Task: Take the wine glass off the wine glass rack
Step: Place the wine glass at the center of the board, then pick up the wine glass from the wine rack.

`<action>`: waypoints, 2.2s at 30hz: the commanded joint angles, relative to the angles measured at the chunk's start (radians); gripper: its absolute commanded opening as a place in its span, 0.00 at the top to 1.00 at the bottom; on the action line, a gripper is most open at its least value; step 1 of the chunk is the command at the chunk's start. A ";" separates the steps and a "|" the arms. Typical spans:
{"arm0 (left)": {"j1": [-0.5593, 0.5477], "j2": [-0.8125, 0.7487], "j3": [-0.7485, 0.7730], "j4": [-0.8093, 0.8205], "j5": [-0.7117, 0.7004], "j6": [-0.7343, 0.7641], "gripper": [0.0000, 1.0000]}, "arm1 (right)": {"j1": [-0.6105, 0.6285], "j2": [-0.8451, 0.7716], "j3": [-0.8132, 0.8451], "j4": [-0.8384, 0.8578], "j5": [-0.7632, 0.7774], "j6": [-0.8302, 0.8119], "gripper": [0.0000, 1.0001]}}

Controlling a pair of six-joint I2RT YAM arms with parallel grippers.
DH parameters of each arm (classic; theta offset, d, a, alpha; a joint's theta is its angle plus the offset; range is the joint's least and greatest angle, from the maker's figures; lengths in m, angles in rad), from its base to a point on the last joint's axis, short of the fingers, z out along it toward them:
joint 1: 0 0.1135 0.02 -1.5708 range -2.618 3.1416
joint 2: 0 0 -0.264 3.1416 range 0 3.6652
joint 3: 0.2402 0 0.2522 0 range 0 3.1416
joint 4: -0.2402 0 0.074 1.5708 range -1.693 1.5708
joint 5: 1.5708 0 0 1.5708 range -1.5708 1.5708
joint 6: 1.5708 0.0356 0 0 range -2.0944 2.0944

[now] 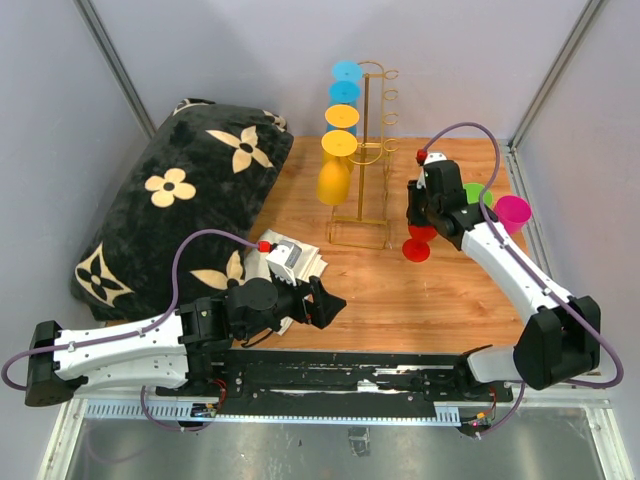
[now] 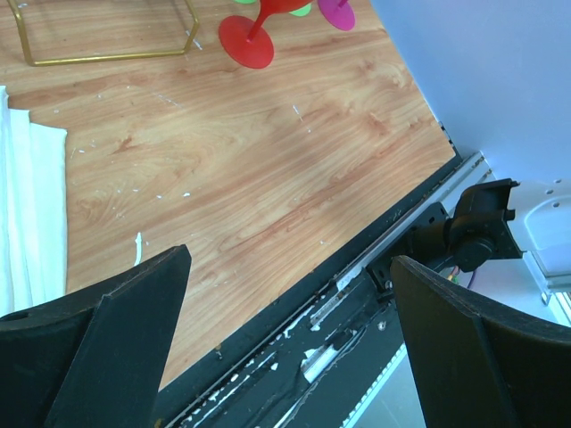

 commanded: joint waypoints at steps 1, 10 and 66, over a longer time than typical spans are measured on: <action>0.003 -0.003 0.032 0.004 -0.006 -0.007 0.00 | -0.009 -0.024 0.045 -0.032 -0.032 -0.002 0.74; 0.004 0.006 0.038 0.004 -0.005 -0.008 0.00 | -0.009 -0.115 0.053 -0.073 -0.008 -0.006 0.71; 0.803 0.484 0.645 0.143 0.581 -0.165 0.12 | -0.009 -0.716 -0.210 -0.140 -0.316 0.223 0.01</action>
